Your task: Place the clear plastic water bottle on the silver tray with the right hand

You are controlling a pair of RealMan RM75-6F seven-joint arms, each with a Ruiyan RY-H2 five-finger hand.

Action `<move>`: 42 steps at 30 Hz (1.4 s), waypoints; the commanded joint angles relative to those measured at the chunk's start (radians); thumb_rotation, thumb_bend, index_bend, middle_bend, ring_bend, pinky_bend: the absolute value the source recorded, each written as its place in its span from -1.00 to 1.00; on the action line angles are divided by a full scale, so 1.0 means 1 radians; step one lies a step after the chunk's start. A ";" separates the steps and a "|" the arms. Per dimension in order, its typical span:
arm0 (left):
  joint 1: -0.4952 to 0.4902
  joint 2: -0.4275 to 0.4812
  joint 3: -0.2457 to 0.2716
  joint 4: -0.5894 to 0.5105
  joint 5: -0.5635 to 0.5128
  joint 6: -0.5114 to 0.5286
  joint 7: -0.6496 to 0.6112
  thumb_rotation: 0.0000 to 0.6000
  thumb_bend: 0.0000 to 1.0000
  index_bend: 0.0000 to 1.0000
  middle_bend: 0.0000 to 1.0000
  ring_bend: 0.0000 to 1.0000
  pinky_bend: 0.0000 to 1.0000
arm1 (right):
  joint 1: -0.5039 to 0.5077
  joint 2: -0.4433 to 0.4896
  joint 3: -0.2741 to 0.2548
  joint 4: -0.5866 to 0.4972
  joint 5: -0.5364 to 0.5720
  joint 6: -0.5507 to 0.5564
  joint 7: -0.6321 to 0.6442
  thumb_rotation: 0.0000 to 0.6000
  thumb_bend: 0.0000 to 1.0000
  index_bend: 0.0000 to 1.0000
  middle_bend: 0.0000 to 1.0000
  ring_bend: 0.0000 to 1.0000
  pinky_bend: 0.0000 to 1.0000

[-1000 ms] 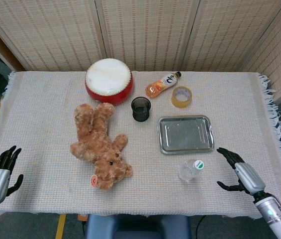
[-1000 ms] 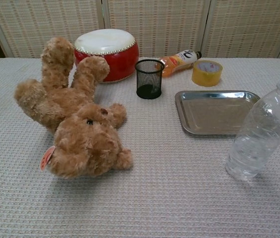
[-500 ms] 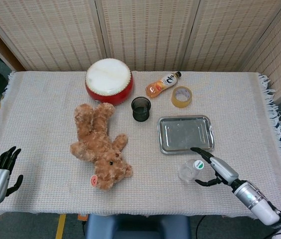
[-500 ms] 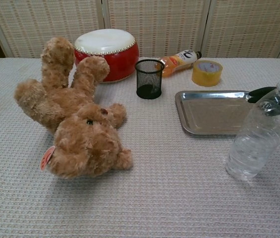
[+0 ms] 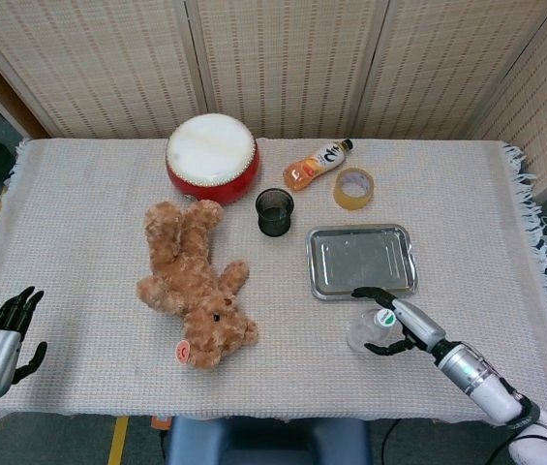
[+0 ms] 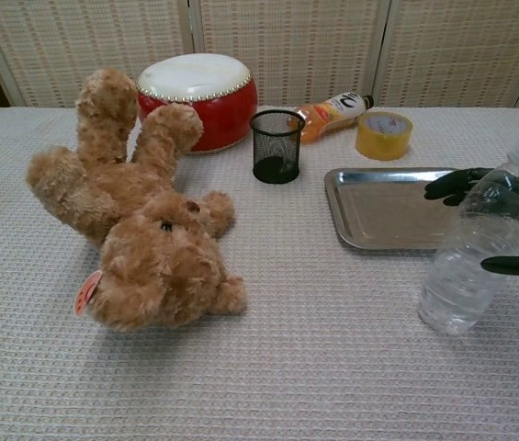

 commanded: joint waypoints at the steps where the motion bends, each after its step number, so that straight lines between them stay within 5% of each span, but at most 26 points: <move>1: 0.001 0.001 0.001 -0.001 0.002 0.001 -0.003 1.00 -0.17 -0.97 -0.96 -0.77 -0.42 | 0.005 -0.024 -0.005 0.019 -0.003 0.019 0.059 1.00 -1.00 -0.19 -0.53 -0.94 -0.84; 6: 0.001 0.003 0.002 -0.002 0.005 0.000 -0.007 1.00 -0.17 -0.97 -0.96 -0.76 -0.42 | 0.013 -0.043 -0.015 0.044 -0.010 0.035 0.084 1.00 -1.00 0.08 -0.38 -0.85 -0.75; 15: -0.002 0.005 0.005 -0.004 0.005 -0.007 -0.011 1.00 -0.17 -0.97 -0.96 -0.76 -0.41 | 0.025 0.004 0.039 -0.038 -0.001 0.117 -0.050 1.00 -1.00 0.17 -0.31 -0.78 -0.65; 19: -0.001 0.007 0.006 -0.005 0.010 -0.004 -0.020 1.00 -0.16 -0.97 -0.96 -0.76 -0.41 | -0.003 0.017 0.108 -0.072 0.074 0.185 -0.328 1.00 -1.00 0.18 -0.28 -0.74 -0.62; 24: -0.001 0.009 0.011 -0.002 0.017 -0.006 -0.016 1.00 -0.16 -0.96 -0.96 -0.76 -0.41 | -0.060 -0.059 0.219 -0.048 0.244 0.346 -0.834 1.00 -0.99 0.18 -0.27 -0.73 -0.62; 30: 0.002 0.010 0.007 -0.004 0.018 0.004 -0.021 1.00 -0.17 -0.96 -0.96 -0.76 -0.41 | -0.076 -0.128 0.251 0.010 0.289 0.434 -1.100 1.00 -0.98 0.18 -0.27 -0.73 -0.62; 33: 0.001 0.009 0.009 -0.003 0.022 0.004 -0.021 1.00 -0.16 -0.96 -0.96 -0.76 -0.41 | -0.070 -0.123 0.246 -0.012 0.281 0.395 -1.005 1.00 -0.98 0.18 -0.27 -0.73 -0.62; 35: 0.000 0.010 0.010 -0.002 0.026 0.004 -0.020 1.00 -0.16 -0.96 -0.96 -0.76 -0.41 | -0.062 -0.082 0.233 -0.068 0.271 0.320 -0.831 1.00 -0.98 0.19 -0.27 -0.73 -0.62; 42: 0.006 0.011 0.007 -0.001 0.027 0.018 -0.031 1.00 -0.17 -0.96 -0.96 -0.76 -0.41 | -0.007 0.081 0.181 -0.160 0.105 0.141 -0.045 1.00 -0.98 0.21 -0.27 -0.72 -0.61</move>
